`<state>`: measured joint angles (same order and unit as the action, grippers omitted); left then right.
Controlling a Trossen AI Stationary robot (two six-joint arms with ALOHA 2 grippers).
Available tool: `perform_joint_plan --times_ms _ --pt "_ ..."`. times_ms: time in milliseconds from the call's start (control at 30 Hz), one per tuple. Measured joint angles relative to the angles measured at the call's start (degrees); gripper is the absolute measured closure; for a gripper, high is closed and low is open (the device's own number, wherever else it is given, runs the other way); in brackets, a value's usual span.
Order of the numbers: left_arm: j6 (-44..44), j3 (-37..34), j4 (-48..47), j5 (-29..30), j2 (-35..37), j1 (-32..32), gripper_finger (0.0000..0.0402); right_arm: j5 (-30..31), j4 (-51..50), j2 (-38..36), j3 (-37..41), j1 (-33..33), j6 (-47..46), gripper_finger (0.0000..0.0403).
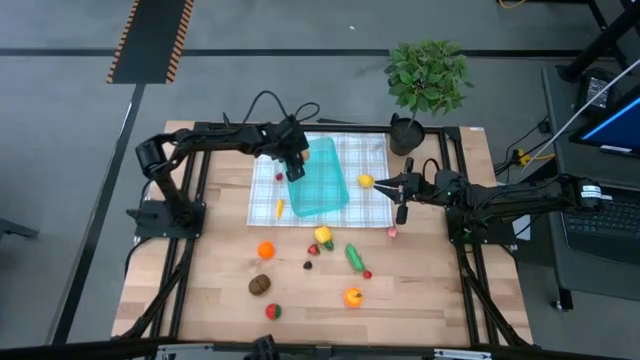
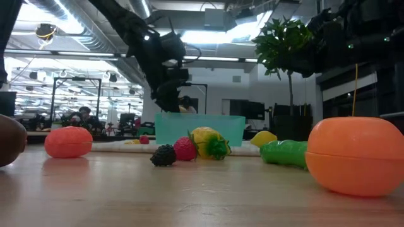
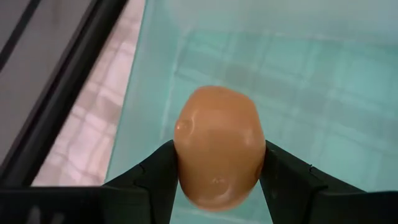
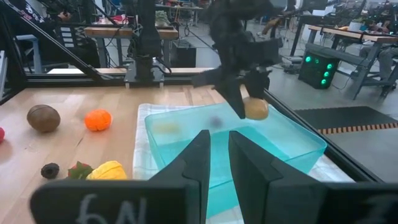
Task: Pick and placing Produce into tupperware
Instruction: Put the brown potato into the blue bin
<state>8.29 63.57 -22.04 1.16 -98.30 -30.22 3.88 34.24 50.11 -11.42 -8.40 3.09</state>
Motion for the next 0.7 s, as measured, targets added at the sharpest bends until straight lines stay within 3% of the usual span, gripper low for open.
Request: perform_joint_plan --times_ms 700 --pt "1.4 0.0 0.4 1.6 -5.3 -0.3 0.0203 0.0 0.0 0.0 0.0 0.0 0.1 0.0341"
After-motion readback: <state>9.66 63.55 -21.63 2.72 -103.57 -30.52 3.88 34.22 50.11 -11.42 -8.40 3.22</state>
